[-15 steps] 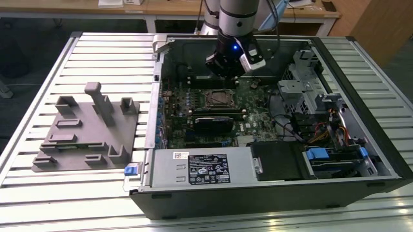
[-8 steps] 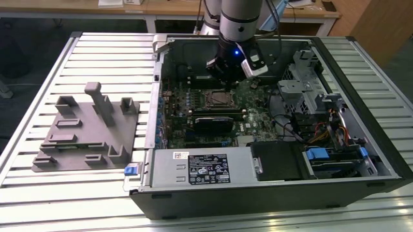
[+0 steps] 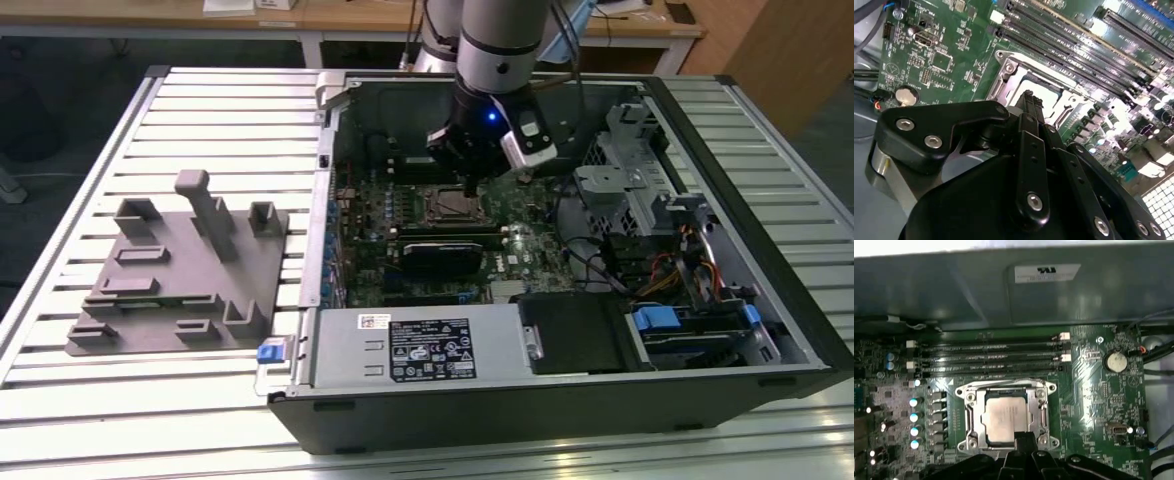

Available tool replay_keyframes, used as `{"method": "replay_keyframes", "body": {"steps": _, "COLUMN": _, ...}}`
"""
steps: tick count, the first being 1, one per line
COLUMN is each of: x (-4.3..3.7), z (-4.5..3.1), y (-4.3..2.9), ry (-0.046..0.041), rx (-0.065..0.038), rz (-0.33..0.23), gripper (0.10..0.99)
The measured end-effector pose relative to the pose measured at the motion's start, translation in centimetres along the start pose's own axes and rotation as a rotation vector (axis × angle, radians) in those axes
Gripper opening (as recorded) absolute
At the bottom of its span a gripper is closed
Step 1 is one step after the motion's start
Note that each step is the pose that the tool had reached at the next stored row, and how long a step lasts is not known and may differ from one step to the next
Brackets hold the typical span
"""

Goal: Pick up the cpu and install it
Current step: 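Install the second cpu locking lever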

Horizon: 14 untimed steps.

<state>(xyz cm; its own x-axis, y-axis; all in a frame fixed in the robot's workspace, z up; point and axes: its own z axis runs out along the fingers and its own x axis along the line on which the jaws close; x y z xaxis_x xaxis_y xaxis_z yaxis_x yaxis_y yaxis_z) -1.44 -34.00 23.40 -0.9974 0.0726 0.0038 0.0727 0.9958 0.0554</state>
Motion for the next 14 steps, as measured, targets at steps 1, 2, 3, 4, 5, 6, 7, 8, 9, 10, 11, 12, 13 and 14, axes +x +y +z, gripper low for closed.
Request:
{"method": "replay_keyframes", "body": {"steps": 1, "x": -0.01, "z": 0.01, "y": -0.13, "ry": 0.0, "rx": 0.0, "rz": 0.0, "gripper": 0.106}}
{"method": "replay_keyframes", "body": {"steps": 2, "x": -0.03, "z": 0.01, "y": -0.25, "ry": 0.0, "rx": 0.0, "rz": 0.0, "gripper": 0.106}}
{"method": "replay_keyframes", "body": {"steps": 3, "x": -0.03, "z": 0.02, "y": -0.36, "ry": 0.0, "rx": 0.0, "rz": 0.0, "gripper": 0.106}}
{"method": "replay_keyframes", "body": {"steps": 4, "x": -0.04, "z": 0.02, "y": -0.47, "ry": 0.0, "rx": 0.0, "rz": 0.0, "gripper": 0.106}}
{"method": "replay_keyframes", "body": {"steps": 5, "x": -0.05, "z": 0.02, "y": -0.58, "ry": 0.0, "rx": 0.0, "rz": 0.0, "gripper": 0.106}}
{"method": "replay_keyframes", "body": {"steps": 6, "x": -0.06, "z": 0.02, "y": -0.69, "ry": -0.0001, "rx": 0.0, "rz": 0.0, "gripper": 0.106}}
{"method": "replay_keyframes", "body": {"steps": 7, "x": -0.07, "z": 0.02, "y": -0.81, "ry": -0.0001, "rx": 0.0, "rz": 0.0, "gripper": 0.106}}
{"method": "replay_keyframes", "body": {"steps": 8, "x": -0.08, "z": 0.01, "y": -0.95, "ry": 0.0, "rx": 0.0, "rz": 0.0, "gripper": 0.106}}
{"method": "replay_keyframes", "body": {"steps": 9, "x": -0.1, "z": 0.0, "y": -1.17, "ry": 0.0, "rx": -0.001, "rz": 0.0, "gripper": 0.106}}
{"method": "replay_keyframes", "body": {"steps": 10, "x": -0.12, "z": -0.02, "y": -1.43, "ry": 0.0001, "rx": -0.001, "rz": 0.0, "gripper": 0.106}}
{"method": "replay_keyframes", "body": {"steps": 11, "x": -0.13, "z": -0.03, "y": -1.69, "ry": 0.0001, "rx": -0.001, "rz": 0.0, "gripper": 0.106}}
{"method": "replay_keyframes", "body": {"steps": 12, "x": -0.15, "z": -0.04, "y": -1.93, "ry": 0.0, "rx": -0.001, "rz": 0.0, "gripper": 0.106}}
{"method": "replay_keyframes", "body": {"steps": 13, "x": -0.16, "z": -0.04, "y": -2.13, "ry": 0.0, "rx": -0.001, "rz": 0.0, "gripper": 0.106}}
{"method": "replay_keyframes", "body": {"steps": 14, "x": -0.11, "z": -0.05, "y": -2.29, "ry": 0.0, "rx": -0.001, "rz": 0.0, "gripper": 0.106}}
